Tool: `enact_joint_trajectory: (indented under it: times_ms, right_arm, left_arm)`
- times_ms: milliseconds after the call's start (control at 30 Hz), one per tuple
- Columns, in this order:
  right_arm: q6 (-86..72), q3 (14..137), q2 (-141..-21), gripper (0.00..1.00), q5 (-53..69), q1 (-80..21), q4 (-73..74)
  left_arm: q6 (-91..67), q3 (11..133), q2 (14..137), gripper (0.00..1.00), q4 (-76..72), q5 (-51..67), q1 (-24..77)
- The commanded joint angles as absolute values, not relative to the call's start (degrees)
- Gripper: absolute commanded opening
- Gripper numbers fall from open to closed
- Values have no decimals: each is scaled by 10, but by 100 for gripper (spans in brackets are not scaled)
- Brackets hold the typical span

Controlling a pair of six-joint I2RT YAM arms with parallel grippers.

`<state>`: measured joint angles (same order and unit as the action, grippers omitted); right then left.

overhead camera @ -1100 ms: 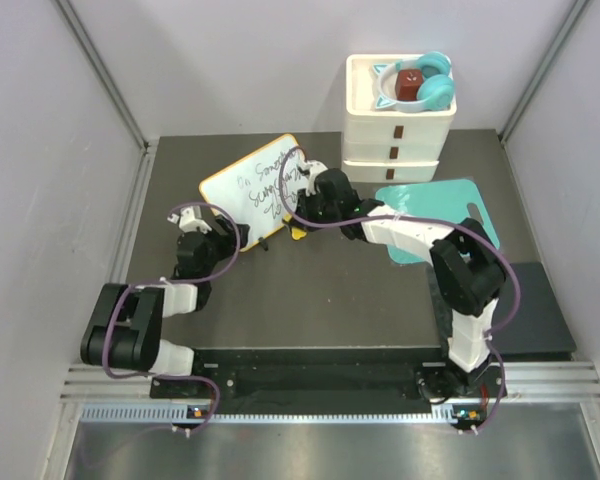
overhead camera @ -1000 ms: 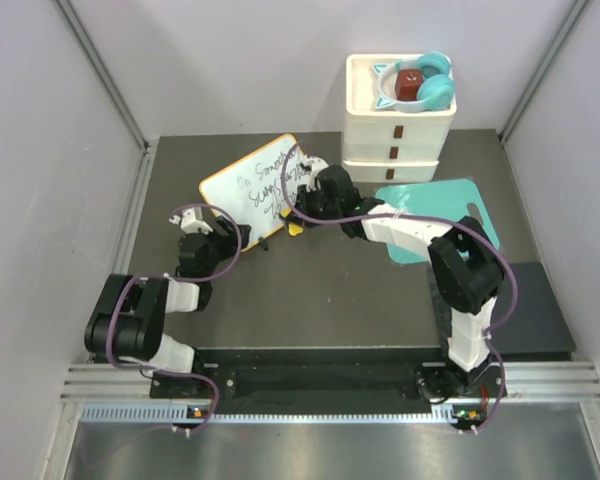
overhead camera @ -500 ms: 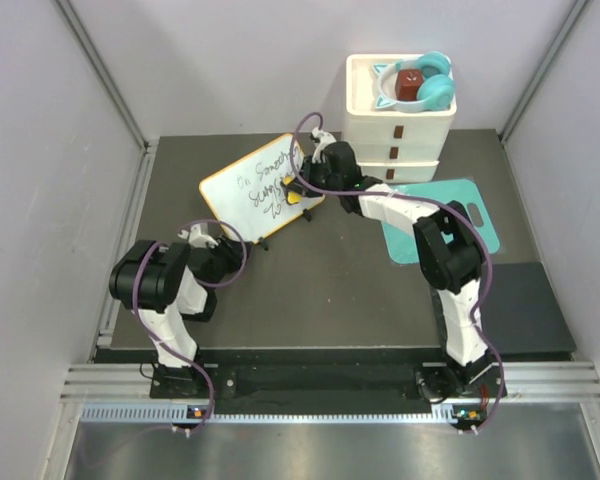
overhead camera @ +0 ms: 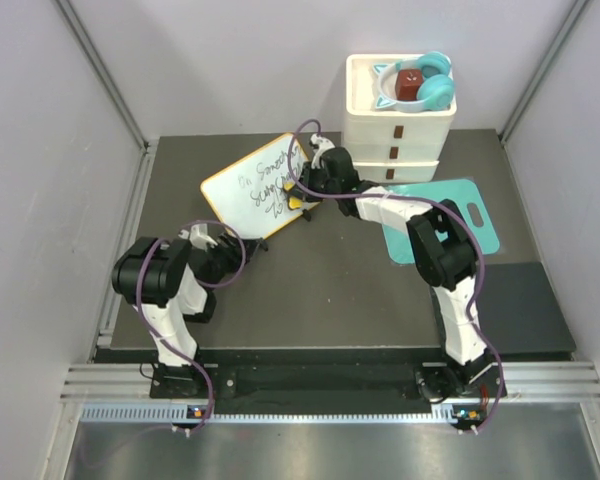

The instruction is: Erase the whiteboard

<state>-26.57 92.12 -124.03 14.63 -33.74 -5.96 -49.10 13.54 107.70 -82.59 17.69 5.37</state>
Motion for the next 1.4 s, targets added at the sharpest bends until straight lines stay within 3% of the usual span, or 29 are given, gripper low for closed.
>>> enact_joint_trajectory:
  times_ms: [0, 367, 667, 867, 1367]
  right_arm:
    - [-258, 909, -1216, 0, 143, -341, -91]
    - [-258, 889, -1198, 0, 141, -341, -98]
    - [-250, 884, -1182, 0, 142, -342, -91]
    - [-244, 880, -1172, 0, 130, -341, -88]
    - [-220, 928, -1244, 0, 89, -342, -84]
  left_arm:
    - [-468, 106, 1073, 66, -971, 147, 48]
    - [-453, 143, 1059, 67, -961, 125, 36]
    - [-468, 189, 1092, 37, -972, 157, 27]
    - [-484, 175, 1081, 0, -973, 162, 26]
    - [-576, 99, 1144, 0, -972, 142, 28]
